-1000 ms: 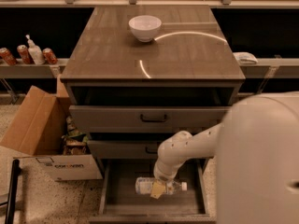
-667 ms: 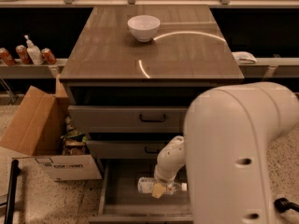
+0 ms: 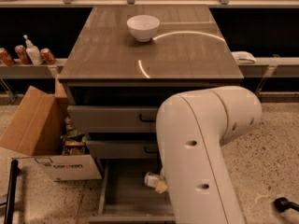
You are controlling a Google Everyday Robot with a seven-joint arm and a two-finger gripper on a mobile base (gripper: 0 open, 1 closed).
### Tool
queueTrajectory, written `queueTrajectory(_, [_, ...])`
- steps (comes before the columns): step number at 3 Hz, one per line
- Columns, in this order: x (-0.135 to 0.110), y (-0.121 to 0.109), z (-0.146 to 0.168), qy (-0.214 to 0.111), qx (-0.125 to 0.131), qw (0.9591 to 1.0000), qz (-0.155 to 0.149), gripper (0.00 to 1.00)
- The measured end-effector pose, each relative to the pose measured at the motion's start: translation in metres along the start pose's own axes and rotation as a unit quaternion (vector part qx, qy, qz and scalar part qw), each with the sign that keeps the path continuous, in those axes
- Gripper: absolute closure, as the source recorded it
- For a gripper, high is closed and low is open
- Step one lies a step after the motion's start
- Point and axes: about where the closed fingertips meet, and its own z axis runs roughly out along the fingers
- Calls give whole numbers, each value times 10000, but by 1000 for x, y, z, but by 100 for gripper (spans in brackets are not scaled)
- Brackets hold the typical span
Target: Place blue plastic bottle into bottom drawer
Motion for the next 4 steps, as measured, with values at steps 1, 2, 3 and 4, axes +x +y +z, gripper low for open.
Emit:
queueTrajectory(1, [11, -3, 29, -495, -20, 9979, 428, 100])
queueTrajectory(2, [2, -4, 39, -998, 18, 9933, 574, 100])
queueTrajectory(3, [-8, 2, 52, -1384, -49, 9883, 646, 81])
queueTrajectory(4, [-19, 7, 61, -1605, -167, 9849, 622, 58])
